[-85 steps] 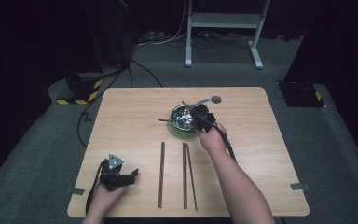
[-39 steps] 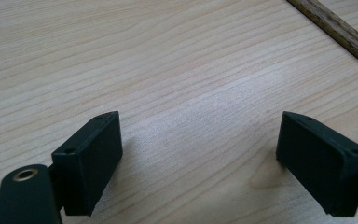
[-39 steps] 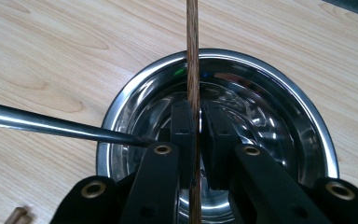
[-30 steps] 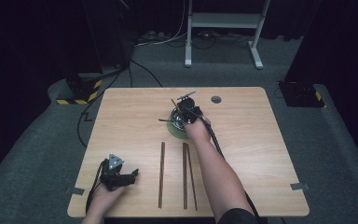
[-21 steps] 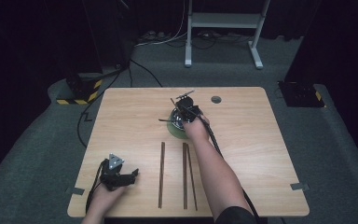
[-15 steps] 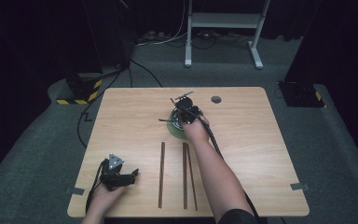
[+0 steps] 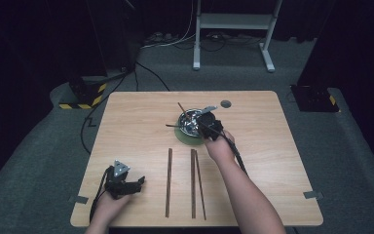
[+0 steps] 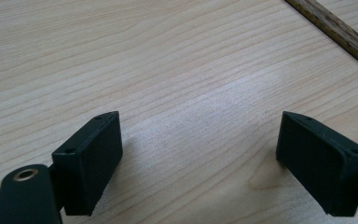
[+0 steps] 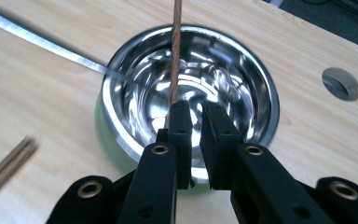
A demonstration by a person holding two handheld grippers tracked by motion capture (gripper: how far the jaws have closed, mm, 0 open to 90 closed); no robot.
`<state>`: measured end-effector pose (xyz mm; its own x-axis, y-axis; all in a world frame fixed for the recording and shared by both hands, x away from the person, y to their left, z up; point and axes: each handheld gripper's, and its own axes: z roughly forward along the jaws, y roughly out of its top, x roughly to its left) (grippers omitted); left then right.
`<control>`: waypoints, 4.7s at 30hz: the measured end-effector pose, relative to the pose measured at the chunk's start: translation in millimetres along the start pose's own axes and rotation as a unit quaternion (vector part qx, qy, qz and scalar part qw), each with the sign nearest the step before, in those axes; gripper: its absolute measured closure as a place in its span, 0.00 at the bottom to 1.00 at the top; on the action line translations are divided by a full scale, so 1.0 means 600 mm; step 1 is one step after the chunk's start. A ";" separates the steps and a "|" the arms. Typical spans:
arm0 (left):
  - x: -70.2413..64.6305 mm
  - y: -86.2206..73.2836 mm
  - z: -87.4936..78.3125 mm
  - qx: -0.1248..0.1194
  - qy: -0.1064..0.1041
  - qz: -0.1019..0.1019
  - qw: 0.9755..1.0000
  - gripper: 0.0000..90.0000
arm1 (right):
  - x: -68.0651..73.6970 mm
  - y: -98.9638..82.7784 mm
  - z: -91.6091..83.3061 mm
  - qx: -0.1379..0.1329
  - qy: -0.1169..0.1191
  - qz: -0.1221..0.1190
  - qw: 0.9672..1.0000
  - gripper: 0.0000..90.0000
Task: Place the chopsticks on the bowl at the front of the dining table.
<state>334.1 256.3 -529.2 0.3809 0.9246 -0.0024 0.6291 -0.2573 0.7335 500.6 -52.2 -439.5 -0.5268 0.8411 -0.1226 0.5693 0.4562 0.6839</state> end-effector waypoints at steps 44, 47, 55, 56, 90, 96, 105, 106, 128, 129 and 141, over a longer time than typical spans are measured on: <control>-0.001 -0.001 -0.001 -0.001 0.000 -0.002 1.000 0.17 | 0.077 -0.203 -0.045 0.037 0.035 0.002 0.999 0.92; -0.001 -0.001 -0.001 -0.001 0.000 -0.002 1.000 0.17 | 0.049 -0.209 -0.046 0.038 0.019 0.015 0.999 0.93; -0.001 -0.001 -0.001 -0.001 0.000 -0.002 1.000 0.17 | -0.017 -0.224 -0.048 0.038 -0.008 0.060 0.997 0.92; -0.001 -0.001 -0.001 -0.001 -0.001 -0.001 1.000 0.17 | -0.021 -0.225 -0.048 0.037 -0.012 0.061 0.997 0.92; -0.002 -0.001 -0.001 -0.001 -0.002 0.000 1.000 0.16 | -0.031 -0.256 -0.080 0.042 0.001 0.071 0.997 0.77; -0.002 -0.001 0.000 -0.001 -0.003 0.000 1.000 0.16 | -0.030 -0.261 -0.084 0.041 -0.003 0.071 0.997 0.78; -0.002 0.000 0.000 -0.001 -0.003 0.000 1.000 0.16 | -0.035 -0.258 -0.080 0.043 0.004 0.068 0.997 0.85; -0.002 0.000 0.000 -0.001 -0.003 0.000 1.000 0.16 | -0.035 -0.257 -0.080 0.043 0.004 0.067 0.997 0.87; -0.002 0.000 0.000 -0.001 -0.003 0.001 1.000 0.16 | -0.054 -0.190 -0.109 0.011 -0.010 0.059 0.998 0.93; -0.002 0.000 0.000 -0.001 -0.003 0.000 1.000 0.16 | -0.056 -0.184 -0.112 0.008 -0.009 0.060 0.998 0.93; -0.002 0.000 0.000 -0.001 -0.003 0.000 1.000 0.16 | -0.071 -0.120 -0.106 -0.028 -0.011 0.066 0.997 0.93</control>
<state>333.6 255.1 -529.3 0.3848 0.9230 -0.0055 0.6281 -0.2575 0.7343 441.9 -139.6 -437.7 -0.4352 0.8993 -0.0431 0.5964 0.3238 0.7345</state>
